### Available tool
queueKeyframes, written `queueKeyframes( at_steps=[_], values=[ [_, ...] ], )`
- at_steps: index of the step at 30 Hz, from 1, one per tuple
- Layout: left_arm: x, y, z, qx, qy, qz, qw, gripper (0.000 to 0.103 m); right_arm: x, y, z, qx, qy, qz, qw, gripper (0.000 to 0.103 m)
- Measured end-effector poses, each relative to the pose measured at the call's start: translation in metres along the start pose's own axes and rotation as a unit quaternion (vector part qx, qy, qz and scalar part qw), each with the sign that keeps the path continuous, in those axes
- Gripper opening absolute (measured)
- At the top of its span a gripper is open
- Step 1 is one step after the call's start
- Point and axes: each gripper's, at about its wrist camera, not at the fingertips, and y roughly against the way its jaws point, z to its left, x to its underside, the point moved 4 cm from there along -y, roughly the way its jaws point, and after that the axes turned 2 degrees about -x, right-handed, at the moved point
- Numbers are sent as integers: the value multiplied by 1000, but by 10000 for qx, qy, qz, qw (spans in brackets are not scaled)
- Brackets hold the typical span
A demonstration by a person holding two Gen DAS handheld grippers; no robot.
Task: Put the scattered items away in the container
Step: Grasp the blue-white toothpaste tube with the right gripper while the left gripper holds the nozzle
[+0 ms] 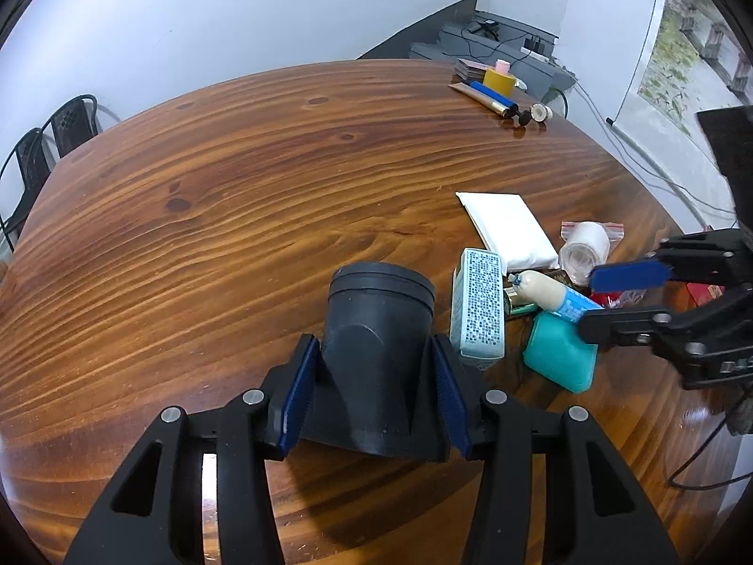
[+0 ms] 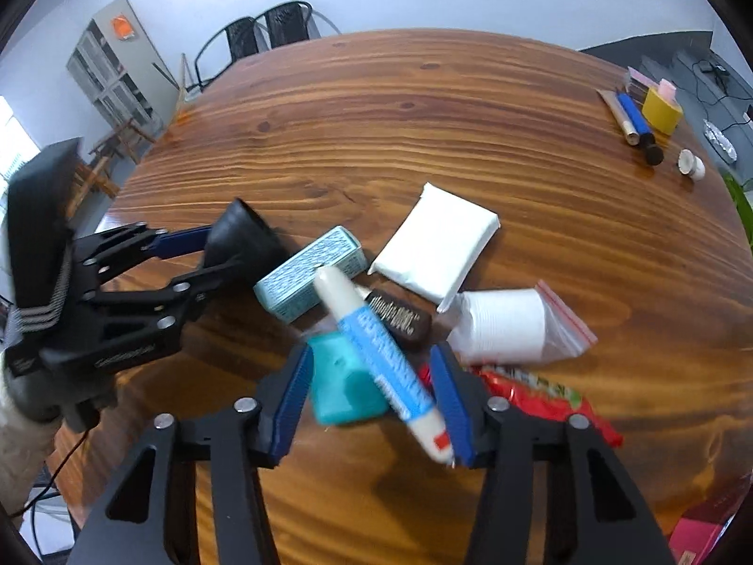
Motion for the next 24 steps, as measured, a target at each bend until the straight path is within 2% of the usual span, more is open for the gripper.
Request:
queueKeyframes(
  at_steps=[3, 9, 13, 14, 20, 24],
  values=[
    [-2, -2, 0, -5, 38, 3, 10000, 52, 0, -10, -2, 30, -14, 134, 9999, 39],
    [-6, -17, 4, -120, 153, 222, 9996, 57, 5, -11, -1, -93, -114, 153, 9998, 29],
    [-6, -20, 6, -146, 257, 235, 9993, 57, 17, -5, 2, -205, -175, 204, 9994, 24],
    [-6, -20, 7, -168, 284, 230, 9992, 56, 21, -3, 2, -244, -217, 217, 9992, 21],
    [-1, -6, 6, -130, 483, 148, 9986, 52, 44, 4, -1, -504, -533, 341, 9967, 19],
    [13, 9, -1, -96, 603, 160, 9980, 51, 70, 13, 2, -639, -594, 449, 9952, 19]
  ],
)
